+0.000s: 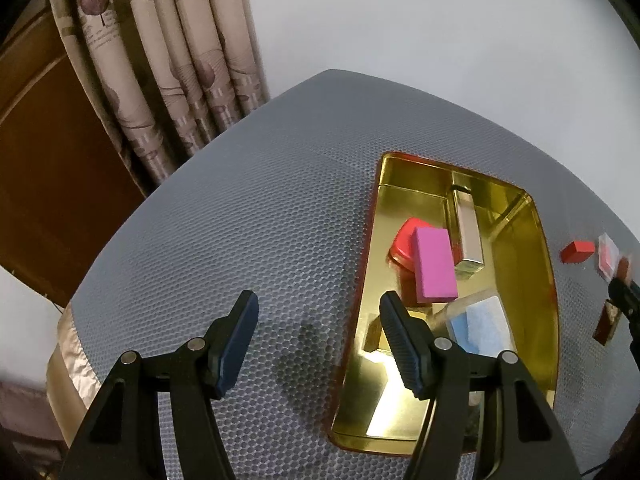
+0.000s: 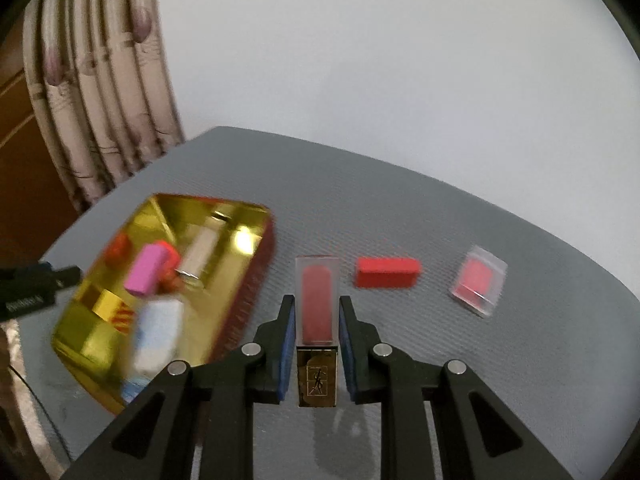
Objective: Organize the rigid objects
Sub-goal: 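Lower the YSL lipstick into the gold tin and open the right gripper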
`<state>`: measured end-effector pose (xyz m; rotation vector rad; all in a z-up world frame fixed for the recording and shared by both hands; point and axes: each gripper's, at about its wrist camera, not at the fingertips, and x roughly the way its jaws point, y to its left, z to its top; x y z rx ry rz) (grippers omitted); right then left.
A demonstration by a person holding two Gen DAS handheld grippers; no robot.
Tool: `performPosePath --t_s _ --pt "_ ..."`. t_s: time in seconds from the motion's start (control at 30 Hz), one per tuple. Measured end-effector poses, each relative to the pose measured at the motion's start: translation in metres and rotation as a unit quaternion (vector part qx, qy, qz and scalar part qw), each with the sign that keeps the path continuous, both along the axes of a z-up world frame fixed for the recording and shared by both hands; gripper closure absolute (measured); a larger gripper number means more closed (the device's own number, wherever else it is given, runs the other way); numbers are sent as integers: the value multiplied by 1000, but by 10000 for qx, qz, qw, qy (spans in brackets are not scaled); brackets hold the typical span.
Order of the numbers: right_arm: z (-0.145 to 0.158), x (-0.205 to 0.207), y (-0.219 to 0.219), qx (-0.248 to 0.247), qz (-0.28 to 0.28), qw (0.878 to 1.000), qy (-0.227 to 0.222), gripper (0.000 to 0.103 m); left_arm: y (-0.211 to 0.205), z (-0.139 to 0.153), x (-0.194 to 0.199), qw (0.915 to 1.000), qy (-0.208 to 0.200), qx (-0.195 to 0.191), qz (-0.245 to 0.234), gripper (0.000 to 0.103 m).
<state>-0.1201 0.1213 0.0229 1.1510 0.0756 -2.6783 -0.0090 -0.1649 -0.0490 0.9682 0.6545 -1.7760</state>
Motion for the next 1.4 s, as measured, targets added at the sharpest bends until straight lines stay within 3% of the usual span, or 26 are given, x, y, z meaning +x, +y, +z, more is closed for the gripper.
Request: performPosePath --t_s 0.27,0.47,0.9,1.4 --pt "21 -14 -53 -157 402 9991 36 83 -6 -3 6 9999 29 58 152 42" --pt "19 -30 -84 -191 607 9979 -132 83 -11 -3 12 9995 34 99 282 41" --pt "-25 -70 -121 216 625 9950 -754 83 -22 -7 24 9980 116 230 576 40" --pt "-53 -88 -130 246 647 9912 -1126 82 -20 -15 15 9990 -6 287 338 37"
